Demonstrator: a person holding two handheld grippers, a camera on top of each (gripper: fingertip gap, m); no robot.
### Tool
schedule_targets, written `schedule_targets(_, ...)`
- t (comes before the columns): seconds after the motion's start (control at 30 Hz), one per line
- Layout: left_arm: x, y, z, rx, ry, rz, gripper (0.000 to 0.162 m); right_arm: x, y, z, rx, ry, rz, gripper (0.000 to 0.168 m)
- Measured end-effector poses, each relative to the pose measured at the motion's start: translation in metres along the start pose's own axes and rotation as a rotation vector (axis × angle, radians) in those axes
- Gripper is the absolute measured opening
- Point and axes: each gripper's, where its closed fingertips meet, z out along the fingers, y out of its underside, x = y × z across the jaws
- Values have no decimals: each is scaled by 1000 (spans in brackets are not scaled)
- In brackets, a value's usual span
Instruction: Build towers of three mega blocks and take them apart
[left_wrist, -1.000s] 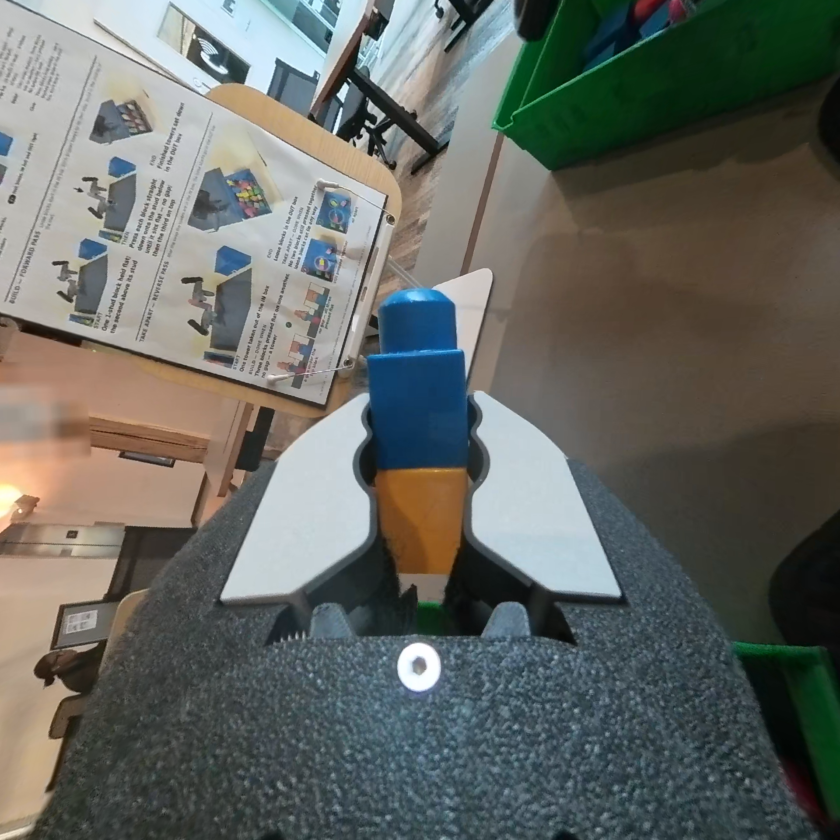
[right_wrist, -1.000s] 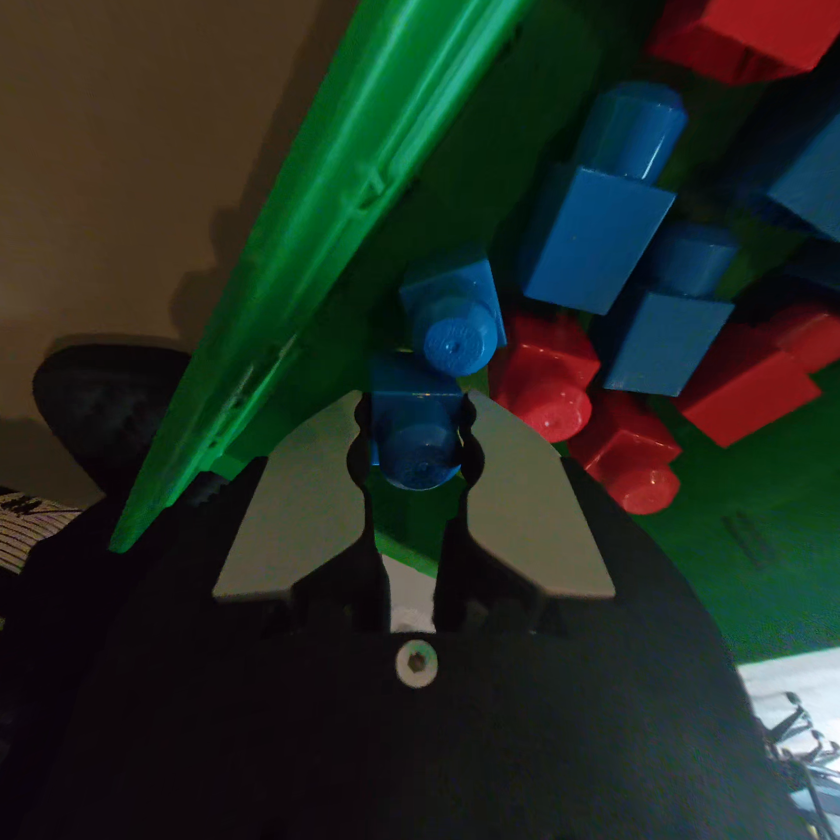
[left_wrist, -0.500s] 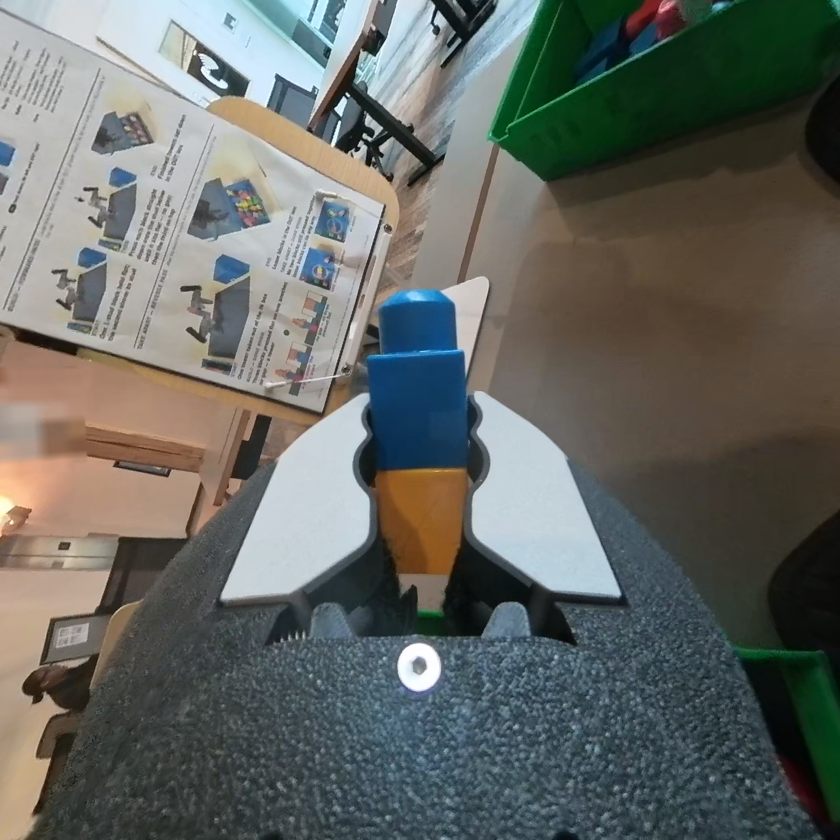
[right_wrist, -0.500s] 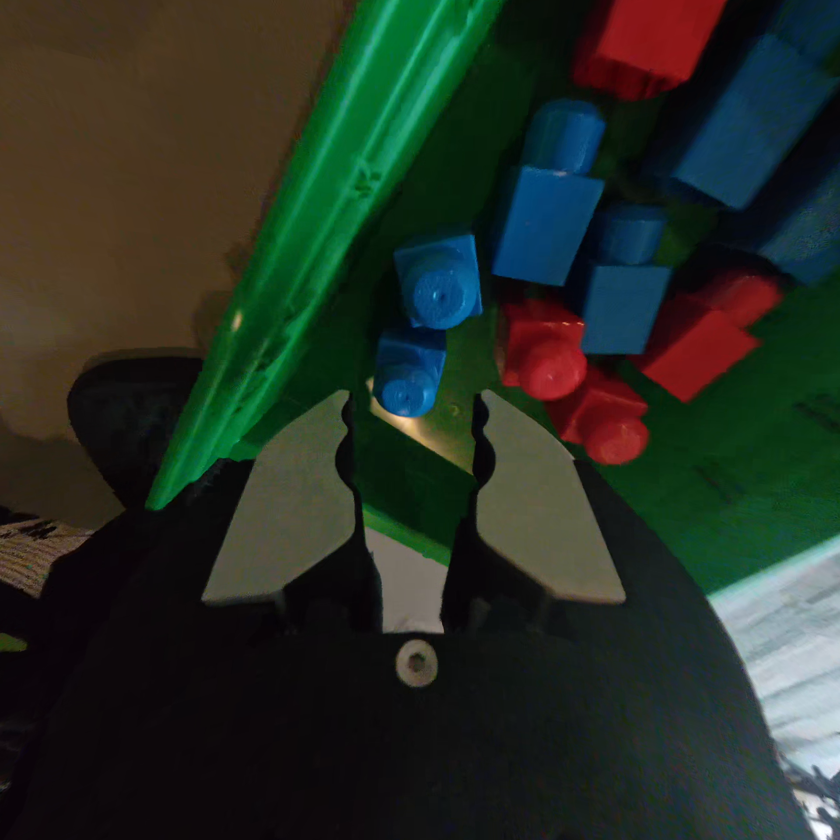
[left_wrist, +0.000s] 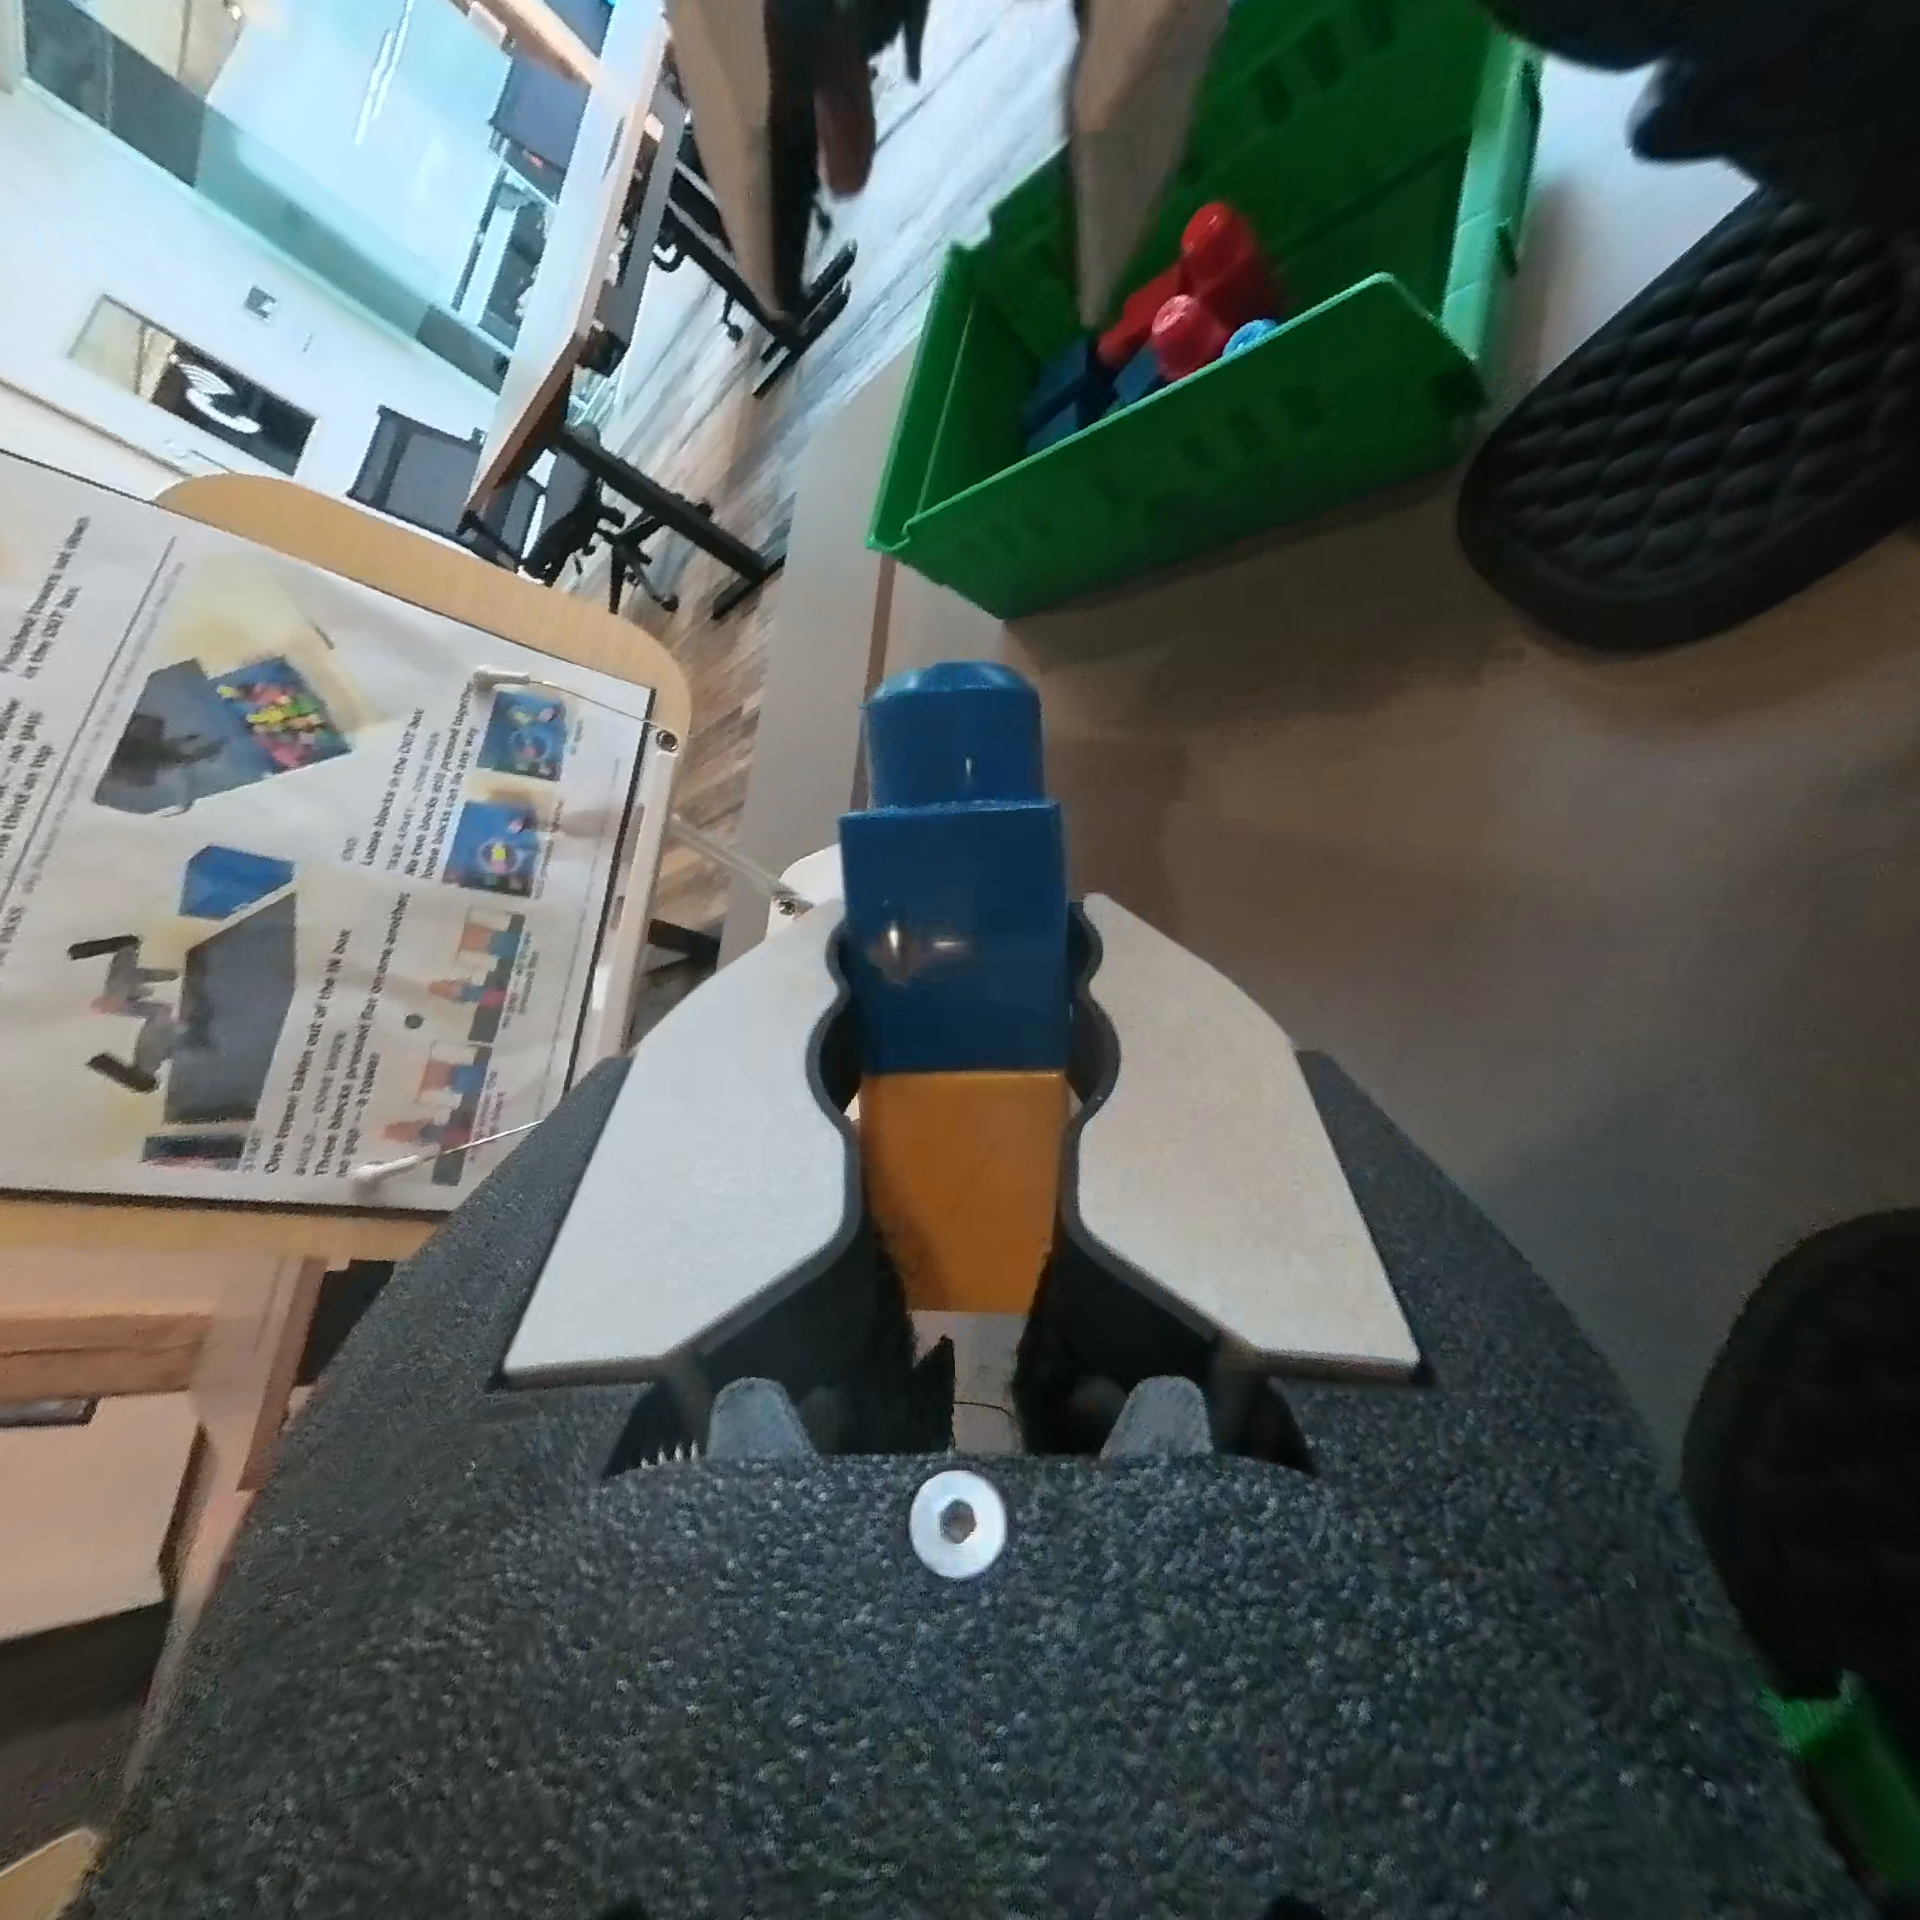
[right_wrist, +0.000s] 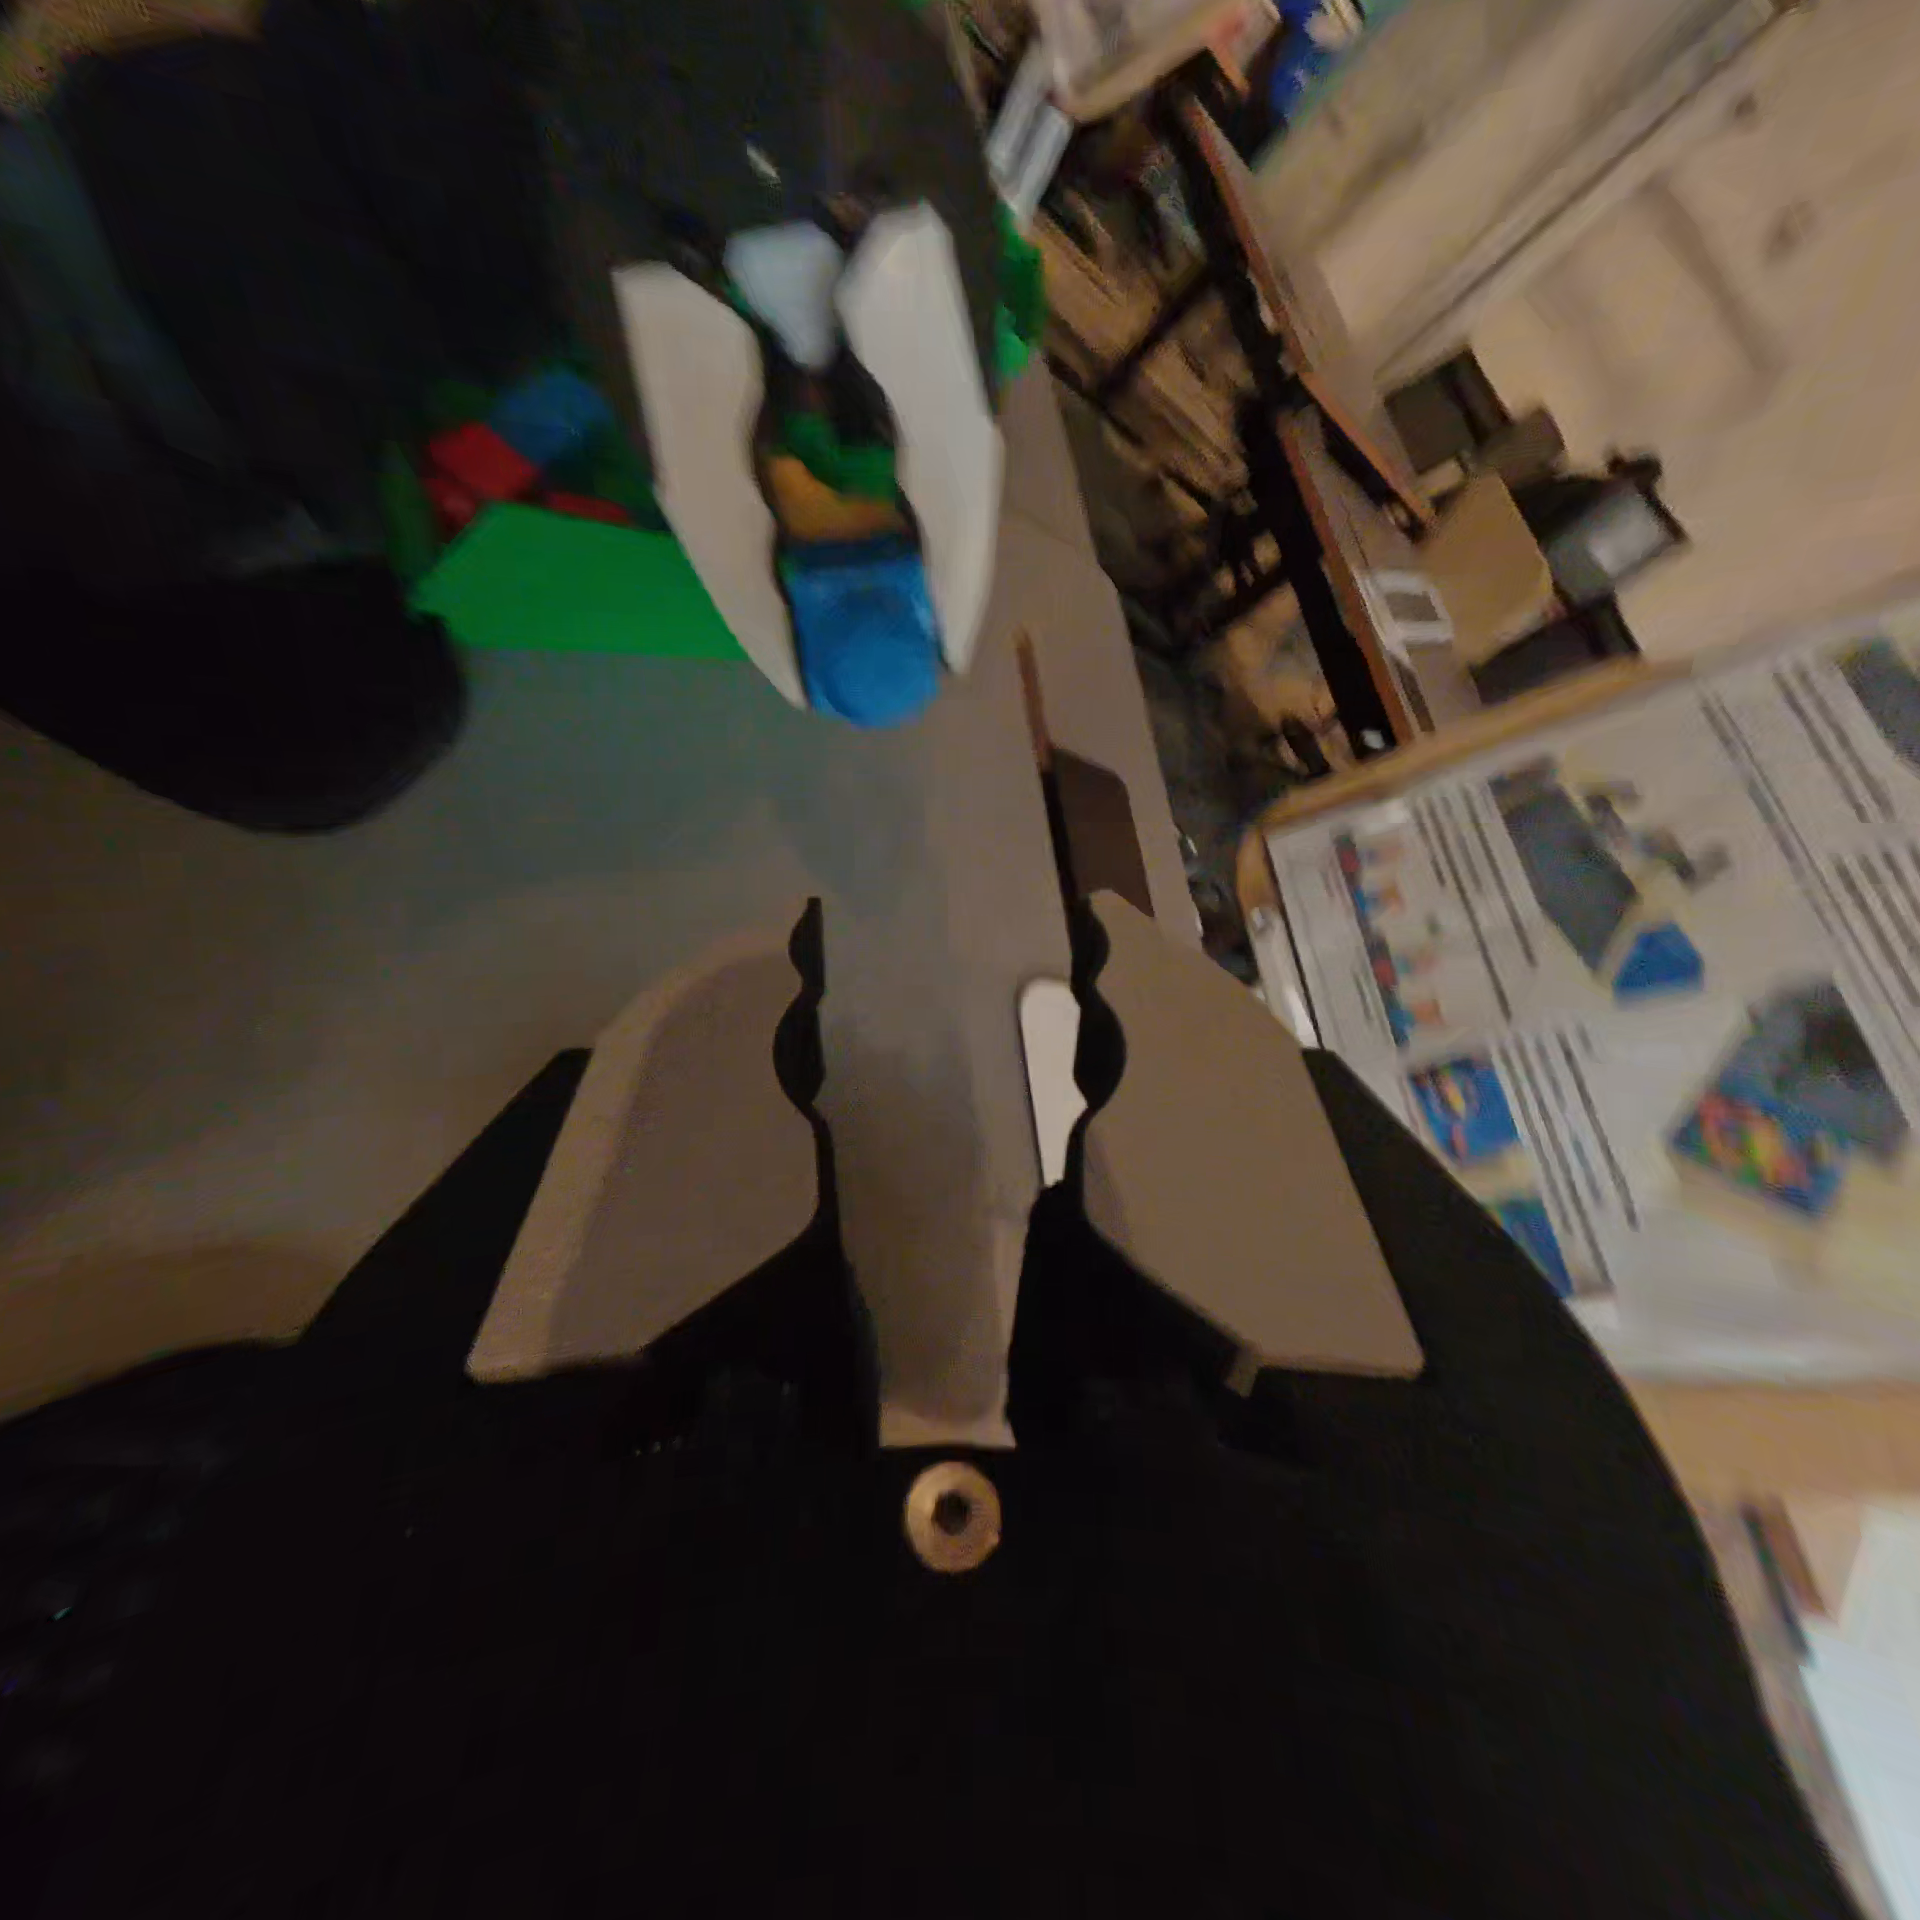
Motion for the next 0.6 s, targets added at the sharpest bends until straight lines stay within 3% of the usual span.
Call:
schedule_targets(0.17,2,-2,8,8,22,0,36,-26,-27,38,72,-105,-85,53)
schedule_targets(0.33,5,-8,10,26,34,12,36,-26,-23,60,67,-104,-90,52)
schedule_targets(0.57,8,-17,10,54,41,23,36,-25,-22,69,91,-95,-119,41)
schedule_targets(0.6,7,-17,11,52,37,24,37,-24,-22,68,93,-87,-136,34)
